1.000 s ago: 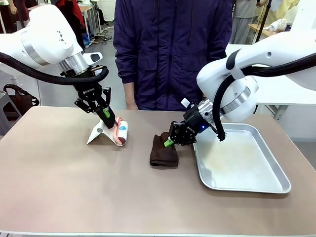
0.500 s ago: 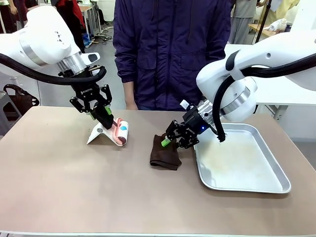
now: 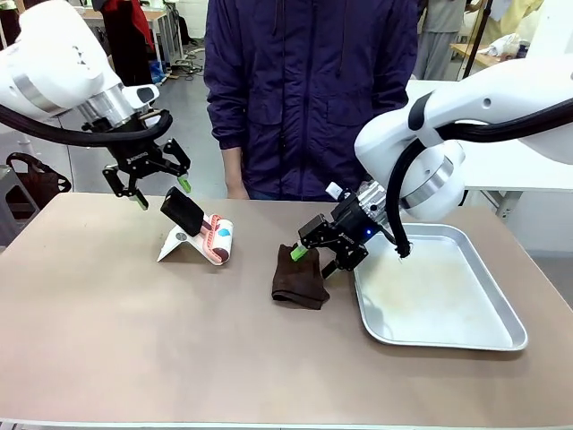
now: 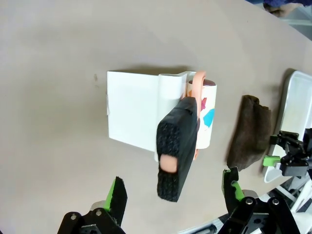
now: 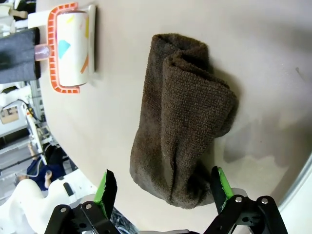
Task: Clean the surface of the table.
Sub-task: Return the Lint Roller and towel to their original positions.
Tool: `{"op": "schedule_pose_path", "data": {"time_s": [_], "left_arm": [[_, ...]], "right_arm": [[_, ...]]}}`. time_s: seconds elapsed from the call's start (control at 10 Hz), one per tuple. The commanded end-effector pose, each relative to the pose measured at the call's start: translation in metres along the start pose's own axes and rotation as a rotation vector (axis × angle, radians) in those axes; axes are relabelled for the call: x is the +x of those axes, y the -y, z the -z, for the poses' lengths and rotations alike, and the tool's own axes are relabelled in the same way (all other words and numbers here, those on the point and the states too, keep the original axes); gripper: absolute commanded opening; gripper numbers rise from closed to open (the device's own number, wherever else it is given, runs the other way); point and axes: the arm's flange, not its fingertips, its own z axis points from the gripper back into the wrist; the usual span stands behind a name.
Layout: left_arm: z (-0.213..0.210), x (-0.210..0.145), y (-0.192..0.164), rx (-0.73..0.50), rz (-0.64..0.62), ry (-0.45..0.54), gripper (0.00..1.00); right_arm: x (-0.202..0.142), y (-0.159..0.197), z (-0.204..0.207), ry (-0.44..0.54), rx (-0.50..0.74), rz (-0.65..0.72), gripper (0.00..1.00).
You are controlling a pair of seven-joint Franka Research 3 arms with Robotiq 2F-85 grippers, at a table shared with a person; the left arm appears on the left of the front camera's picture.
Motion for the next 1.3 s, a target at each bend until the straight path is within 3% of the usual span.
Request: {"op": "schedule_pose_path", "data": {"time_s": [0.0, 0.2, 0.4, 0.8, 1.0, 1.2], "left_arm": [[-0.009, -0.021, -0.012, -0.065, 0.010, 0.033, 1.00], [-0.030, -0.050, -0.033, -0.152, 0.049, 0.045, 1.00], [-0.043, -0.099, -0.058, -0.270, 0.085, 0.041, 1.00], [-0.048, -0.206, -0.115, -0.536, 0.306, 0.045, 1.00], [-0.043, -0.230, -0.143, -0.718, 0.338, 0.131, 1.00], [-0.035, -0.231, -0.188, -0.952, 0.371, 0.181, 1.00]], "right_arm": [[0.004, -0.014, -0.010, 0.005, -0.062, 0.018, 1.00], [-0.006, -0.012, -0.028, 0.036, -0.024, 0.007, 1.00], [-0.024, 0.002, -0.056, 0.063, 0.111, -0.011, 1.00], [-0.093, 0.046, -0.128, 0.088, 0.593, -0.074, 1.00], [-0.126, 0.075, -0.156, 0.126, 0.764, -0.032, 1.00], [-0.146, 0.120, -0.184, 0.210, 0.842, 0.060, 1.00]]}}
